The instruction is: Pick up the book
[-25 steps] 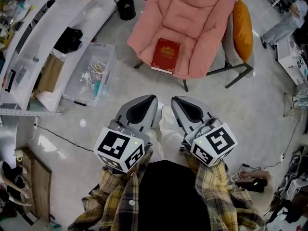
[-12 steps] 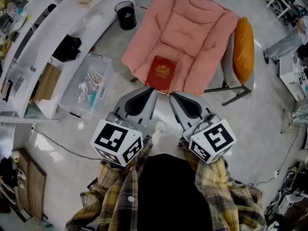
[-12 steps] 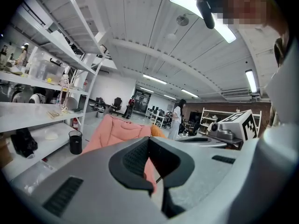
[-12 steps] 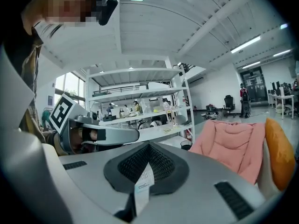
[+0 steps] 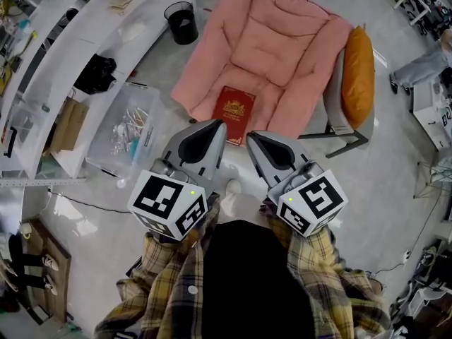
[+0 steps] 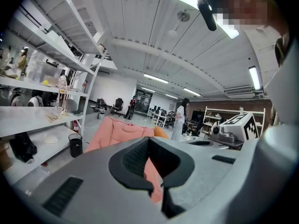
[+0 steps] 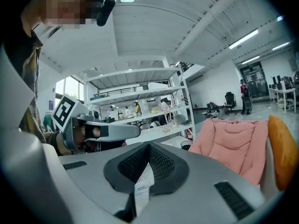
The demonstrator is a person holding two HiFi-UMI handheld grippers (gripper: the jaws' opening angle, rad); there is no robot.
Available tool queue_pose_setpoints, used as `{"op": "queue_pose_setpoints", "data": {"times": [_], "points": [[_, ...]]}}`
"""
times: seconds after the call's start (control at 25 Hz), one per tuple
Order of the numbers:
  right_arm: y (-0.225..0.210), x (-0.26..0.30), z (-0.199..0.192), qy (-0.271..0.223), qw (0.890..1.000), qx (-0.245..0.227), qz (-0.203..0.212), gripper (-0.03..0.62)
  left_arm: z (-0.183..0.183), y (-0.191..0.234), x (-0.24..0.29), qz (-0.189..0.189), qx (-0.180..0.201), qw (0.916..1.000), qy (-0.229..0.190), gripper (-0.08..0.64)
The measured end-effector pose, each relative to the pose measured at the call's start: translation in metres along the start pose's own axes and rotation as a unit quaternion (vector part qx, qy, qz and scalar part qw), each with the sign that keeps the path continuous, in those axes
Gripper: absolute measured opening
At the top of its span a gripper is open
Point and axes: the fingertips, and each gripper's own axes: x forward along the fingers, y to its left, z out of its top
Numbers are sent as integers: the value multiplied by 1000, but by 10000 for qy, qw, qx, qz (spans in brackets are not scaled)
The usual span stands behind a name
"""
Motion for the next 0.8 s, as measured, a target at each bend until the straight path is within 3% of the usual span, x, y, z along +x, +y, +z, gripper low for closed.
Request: {"op": "queue_pose_setpoints", "data": {"times": [0.28,0.52,0.8], "points": [[-29,34,6,-6,9998,-2,-209,15,15,34,31,-154,43,9999,-21,3],[-55,96,18,-31,9985,148,-529,15,33,99,62,-403,75,9991,137,3],[-93,166,39,-224,9870,520,-1503,15,62,169,108,-1253,310,9900,578,3]]}}
